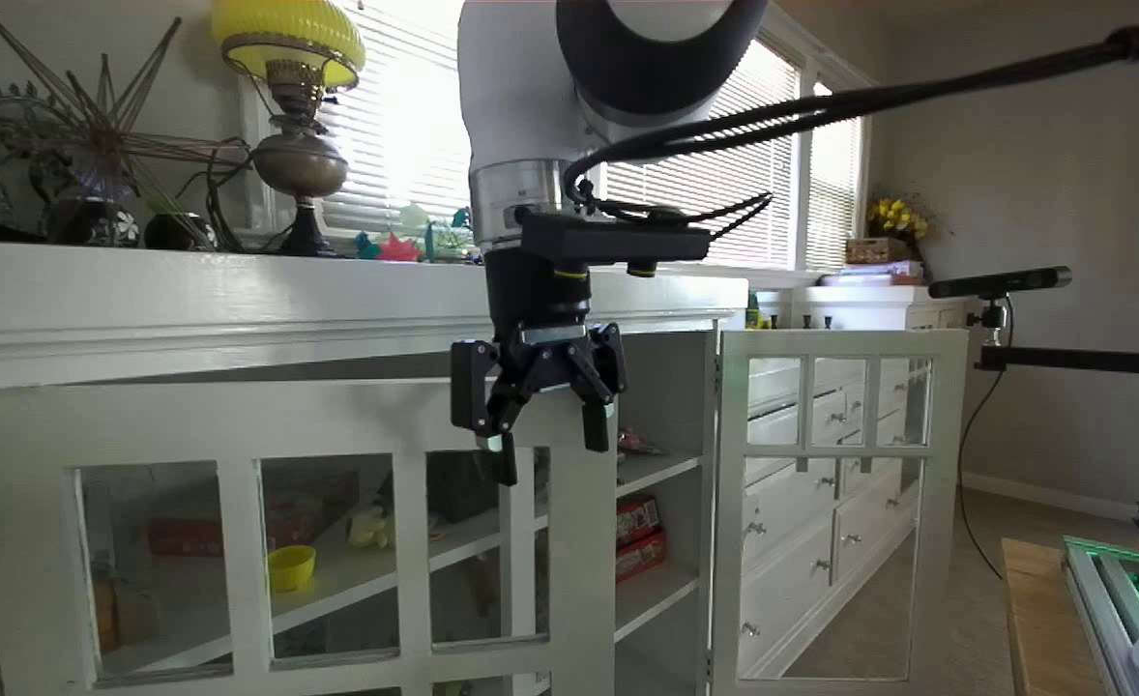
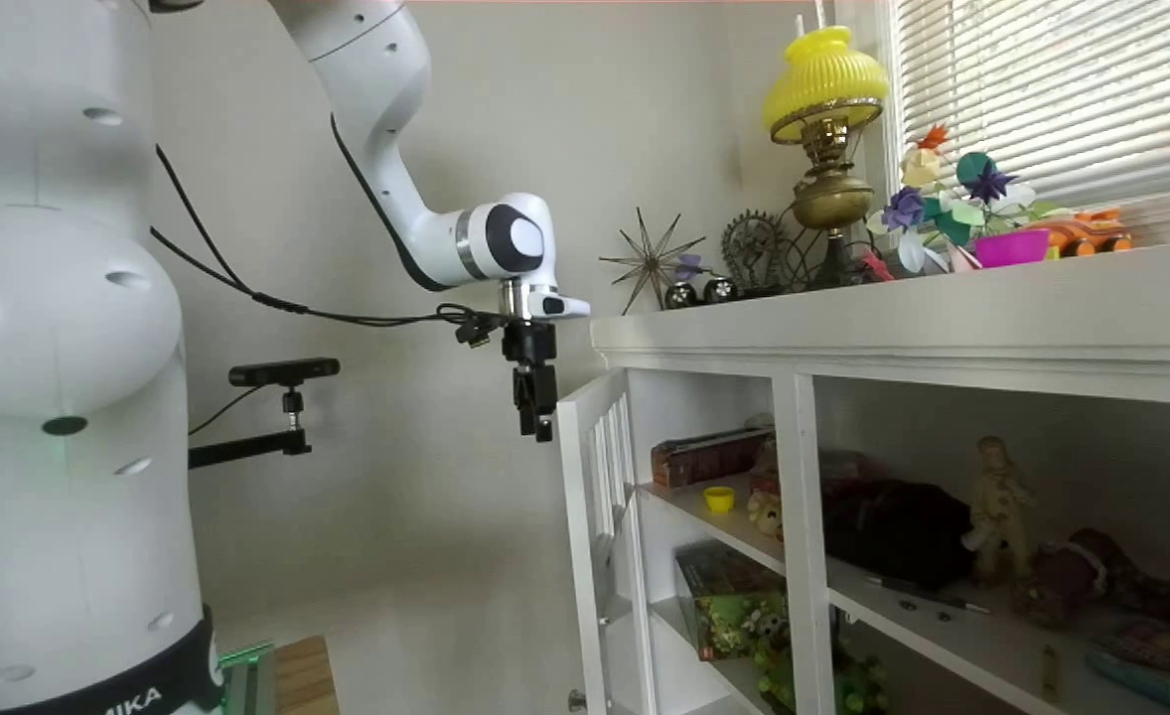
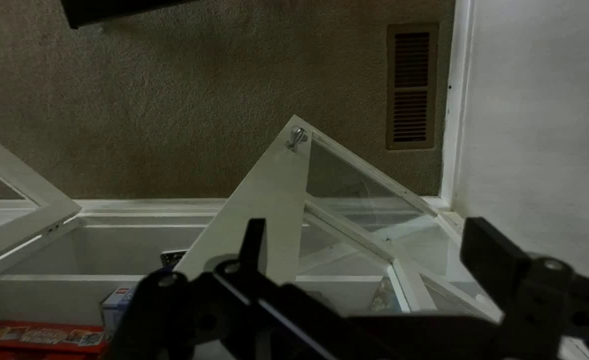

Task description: Close the left cabinet door.

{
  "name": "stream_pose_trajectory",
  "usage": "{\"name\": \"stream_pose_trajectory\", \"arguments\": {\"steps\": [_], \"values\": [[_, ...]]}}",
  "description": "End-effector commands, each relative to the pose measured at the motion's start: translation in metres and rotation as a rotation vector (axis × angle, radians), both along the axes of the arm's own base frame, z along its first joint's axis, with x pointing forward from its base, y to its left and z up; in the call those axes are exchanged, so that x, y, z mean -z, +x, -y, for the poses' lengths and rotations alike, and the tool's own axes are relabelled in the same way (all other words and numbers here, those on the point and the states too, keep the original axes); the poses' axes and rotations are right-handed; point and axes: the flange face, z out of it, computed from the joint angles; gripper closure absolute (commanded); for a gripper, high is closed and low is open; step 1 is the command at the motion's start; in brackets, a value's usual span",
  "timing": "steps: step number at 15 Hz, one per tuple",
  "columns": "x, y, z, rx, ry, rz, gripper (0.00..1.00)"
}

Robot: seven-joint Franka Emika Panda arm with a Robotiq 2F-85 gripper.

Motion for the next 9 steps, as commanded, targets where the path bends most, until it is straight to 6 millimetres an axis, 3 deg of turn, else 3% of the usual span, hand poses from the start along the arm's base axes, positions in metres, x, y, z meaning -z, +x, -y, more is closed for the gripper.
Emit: {"name": "stream_pose_trajectory", "arguments": {"steps": [1,9], "values": [[-0.001,0.015,0.009,0.017,-0.038,0.025,0.0],[-0.005,0.051,0.031,0.024,-0.047,0.068,0.0]]}}
